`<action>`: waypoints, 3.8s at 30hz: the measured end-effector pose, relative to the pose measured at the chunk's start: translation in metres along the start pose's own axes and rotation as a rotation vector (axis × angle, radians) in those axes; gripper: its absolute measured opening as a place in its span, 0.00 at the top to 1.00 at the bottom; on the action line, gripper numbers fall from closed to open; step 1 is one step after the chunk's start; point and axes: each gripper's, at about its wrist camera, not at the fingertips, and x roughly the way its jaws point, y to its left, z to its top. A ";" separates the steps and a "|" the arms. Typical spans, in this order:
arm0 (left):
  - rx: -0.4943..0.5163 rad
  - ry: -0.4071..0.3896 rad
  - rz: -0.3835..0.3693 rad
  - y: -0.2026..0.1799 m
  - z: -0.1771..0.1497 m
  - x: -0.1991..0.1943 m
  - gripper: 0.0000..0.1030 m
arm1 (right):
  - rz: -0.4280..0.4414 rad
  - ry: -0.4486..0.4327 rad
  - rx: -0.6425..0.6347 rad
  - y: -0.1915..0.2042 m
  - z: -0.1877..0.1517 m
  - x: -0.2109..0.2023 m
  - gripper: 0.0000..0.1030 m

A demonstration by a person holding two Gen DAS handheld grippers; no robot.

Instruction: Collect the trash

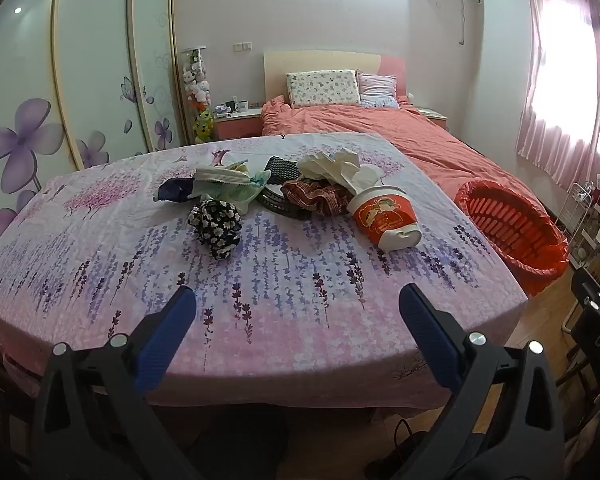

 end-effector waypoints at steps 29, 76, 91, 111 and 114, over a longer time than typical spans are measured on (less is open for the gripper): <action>0.000 0.000 0.000 0.000 0.000 0.000 0.04 | 0.001 0.000 0.001 0.000 0.000 0.000 0.02; -0.001 0.001 -0.001 0.000 0.000 0.000 0.04 | 0.003 0.001 0.005 -0.002 -0.002 0.000 0.02; -0.001 0.005 -0.002 0.000 0.000 0.000 0.04 | 0.003 0.001 0.005 -0.003 -0.001 0.000 0.02; -0.156 0.037 0.109 0.089 0.026 0.062 0.04 | 0.370 0.141 -0.051 0.083 0.021 0.086 0.02; -0.185 0.050 0.097 0.107 0.032 0.077 0.04 | 0.403 0.175 -0.089 0.102 0.021 0.104 0.02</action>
